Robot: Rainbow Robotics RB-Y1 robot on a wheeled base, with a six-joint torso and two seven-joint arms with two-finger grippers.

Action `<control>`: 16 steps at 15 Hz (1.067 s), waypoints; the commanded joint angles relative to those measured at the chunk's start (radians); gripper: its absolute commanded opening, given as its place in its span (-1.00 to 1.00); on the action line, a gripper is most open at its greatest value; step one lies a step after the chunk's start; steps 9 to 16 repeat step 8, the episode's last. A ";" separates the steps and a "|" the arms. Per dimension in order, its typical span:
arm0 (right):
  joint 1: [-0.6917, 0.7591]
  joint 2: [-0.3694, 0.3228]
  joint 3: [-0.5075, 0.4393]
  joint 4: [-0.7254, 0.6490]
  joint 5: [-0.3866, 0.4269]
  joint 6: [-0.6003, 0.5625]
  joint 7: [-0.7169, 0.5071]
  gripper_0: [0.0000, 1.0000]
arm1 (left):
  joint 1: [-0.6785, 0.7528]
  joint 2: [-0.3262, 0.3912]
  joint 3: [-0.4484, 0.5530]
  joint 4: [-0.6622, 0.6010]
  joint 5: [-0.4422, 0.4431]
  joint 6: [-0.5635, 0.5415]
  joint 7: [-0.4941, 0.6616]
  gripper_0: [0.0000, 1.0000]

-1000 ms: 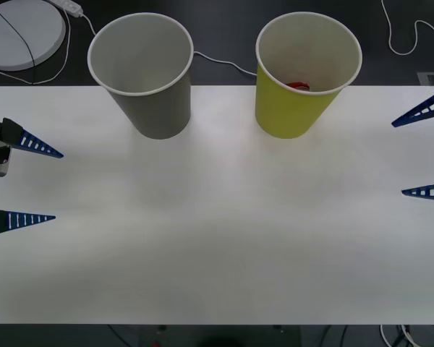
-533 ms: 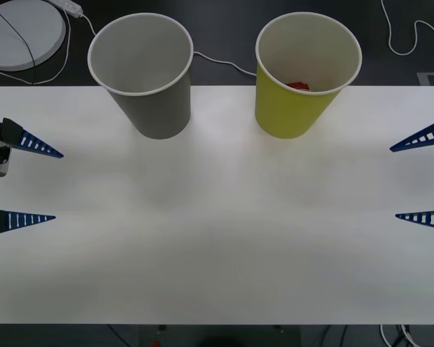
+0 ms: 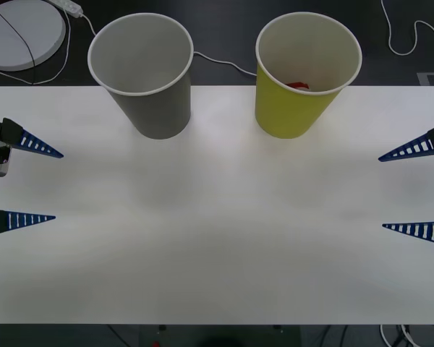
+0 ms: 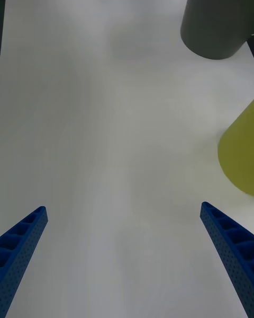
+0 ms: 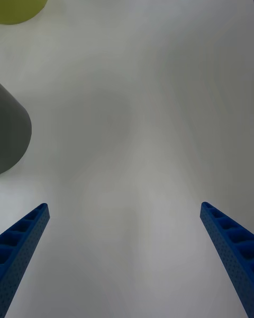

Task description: Put the can into the green bin and the plastic bottle into the gray bin

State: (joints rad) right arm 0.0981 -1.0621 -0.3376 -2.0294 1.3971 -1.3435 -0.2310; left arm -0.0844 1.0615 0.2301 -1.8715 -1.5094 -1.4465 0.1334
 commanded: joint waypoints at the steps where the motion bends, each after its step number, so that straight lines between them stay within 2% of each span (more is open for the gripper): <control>1: 0.012 0.001 0.000 -0.006 0.002 0.000 0.013 1.00 | 0.000 0.000 0.000 0.000 0.000 0.000 0.000 1.00; 16: 0.012 0.002 0.000 -0.003 0.011 0.000 0.021 1.00 | 0.000 0.000 0.000 0.000 0.000 0.000 0.000 1.00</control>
